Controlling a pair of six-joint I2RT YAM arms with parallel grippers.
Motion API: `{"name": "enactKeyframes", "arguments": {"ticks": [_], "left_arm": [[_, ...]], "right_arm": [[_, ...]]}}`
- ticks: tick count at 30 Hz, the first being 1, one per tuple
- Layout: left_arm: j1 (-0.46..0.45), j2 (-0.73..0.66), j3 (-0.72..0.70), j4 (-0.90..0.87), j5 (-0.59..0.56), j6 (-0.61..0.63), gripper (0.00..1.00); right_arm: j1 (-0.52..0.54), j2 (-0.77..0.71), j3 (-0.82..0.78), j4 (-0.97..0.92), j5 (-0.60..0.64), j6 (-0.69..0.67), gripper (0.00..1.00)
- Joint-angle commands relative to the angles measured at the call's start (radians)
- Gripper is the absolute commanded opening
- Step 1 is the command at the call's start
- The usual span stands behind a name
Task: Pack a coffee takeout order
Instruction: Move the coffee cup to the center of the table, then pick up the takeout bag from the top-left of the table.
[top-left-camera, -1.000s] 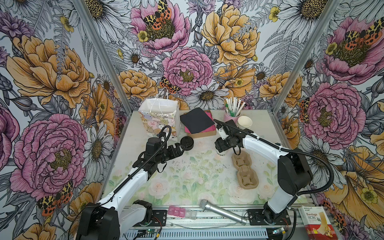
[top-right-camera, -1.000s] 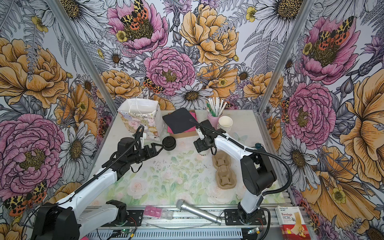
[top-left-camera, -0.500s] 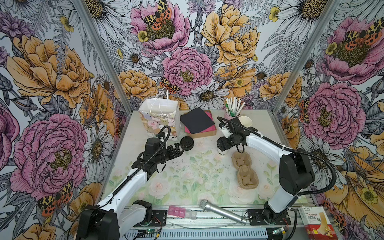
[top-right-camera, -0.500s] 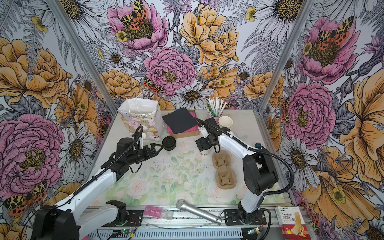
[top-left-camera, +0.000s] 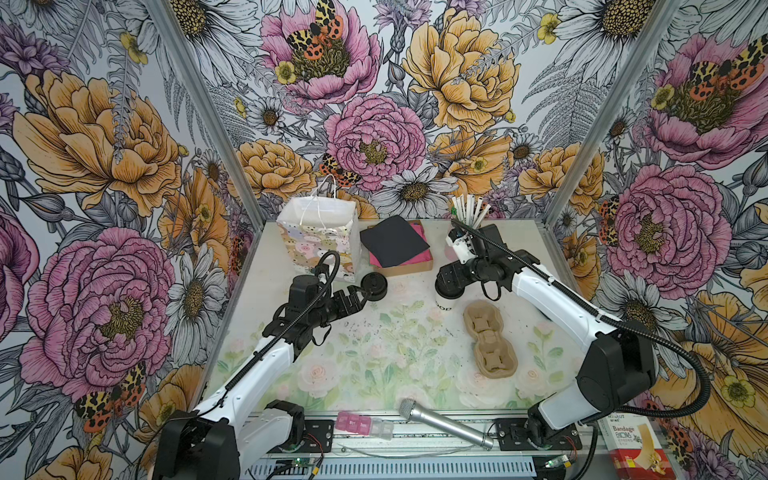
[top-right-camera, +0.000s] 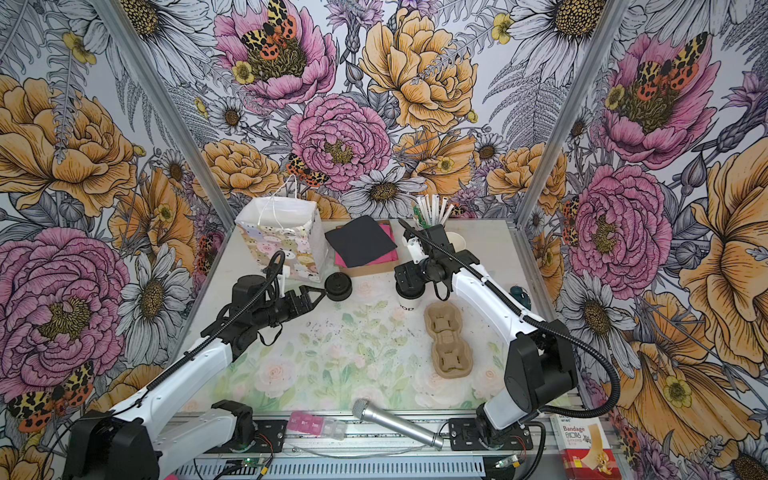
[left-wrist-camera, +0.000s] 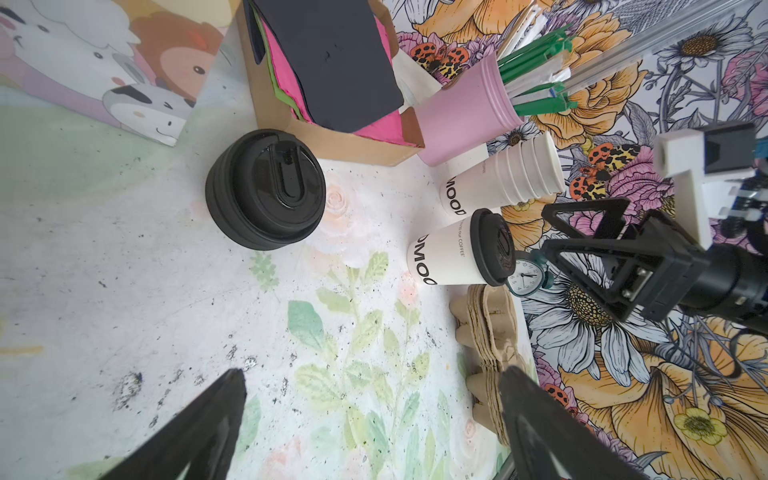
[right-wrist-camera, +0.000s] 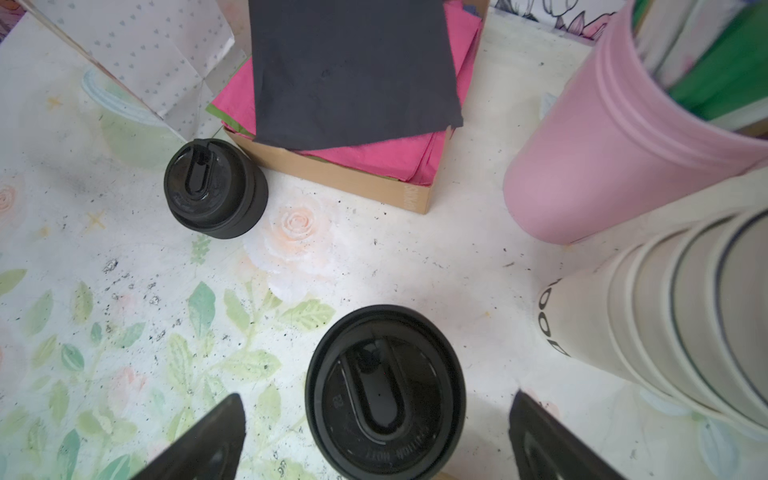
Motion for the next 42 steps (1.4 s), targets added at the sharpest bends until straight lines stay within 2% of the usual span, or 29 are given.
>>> {"name": "enactKeyframes", "arguments": {"ticks": [1, 5, 10, 14, 19, 22, 25, 28, 29, 30, 32, 36, 39, 42], "left_arm": [[0.012, -0.016, -0.009, 0.022, 0.022, 0.033, 0.98], [0.018, -0.051, 0.007, 0.002, -0.007, 0.05, 0.99], [0.024, -0.146, 0.071, -0.09, -0.142, 0.096, 0.99], [0.029, -0.222, 0.178, -0.211, -0.283, 0.126, 0.99], [0.044, -0.229, 0.341, -0.334, -0.393, 0.141, 0.99], [0.116, -0.204, 0.421, -0.336, -0.356, 0.09, 0.99], [0.207, -0.155, 0.484, -0.329, -0.366, -0.049, 0.99], [0.302, -0.07, 0.569, -0.334, -0.284, -0.131, 0.99], [0.327, -0.035, 0.607, -0.349, -0.262, -0.157, 0.96], [0.347, 0.007, 0.653, -0.38, -0.242, -0.179, 0.89], [0.365, 0.084, 0.746, -0.461, -0.236, -0.207, 0.78], [0.362, 0.206, 0.87, -0.549, -0.202, -0.251, 0.74], [0.36, 0.278, 0.916, -0.564, -0.163, -0.287, 0.66], [0.351, 0.343, 0.974, -0.621, -0.173, -0.288, 0.63]], "right_arm": [[-0.012, -0.025, 0.028, -0.004, 0.057, 0.028, 0.99], [-0.019, -0.029, 0.036, -0.004, 0.051, 0.036, 0.99], [-0.019, -0.08, 0.019, -0.002, 0.033, 0.059, 1.0], [-0.019, -0.147, -0.008, -0.001, 0.014, 0.091, 1.0], [-0.019, -0.226, -0.056, 0.009, 0.015, 0.108, 0.99], [-0.019, -0.258, -0.083, 0.026, 0.001, 0.114, 0.99], [-0.019, -0.274, -0.1, 0.046, -0.018, 0.12, 1.0], [-0.018, -0.286, -0.112, 0.063, -0.029, 0.124, 0.99], [-0.019, -0.291, -0.118, 0.067, -0.032, 0.124, 0.99], [-0.019, -0.296, -0.122, 0.073, -0.034, 0.125, 1.0], [-0.018, -0.305, -0.13, 0.079, -0.035, 0.124, 1.0], [-0.019, -0.326, -0.149, 0.087, -0.031, 0.122, 1.0], [-0.018, -0.338, -0.161, 0.097, -0.031, 0.118, 0.99], [-0.019, -0.339, -0.167, 0.1, -0.029, 0.114, 0.99]]}}
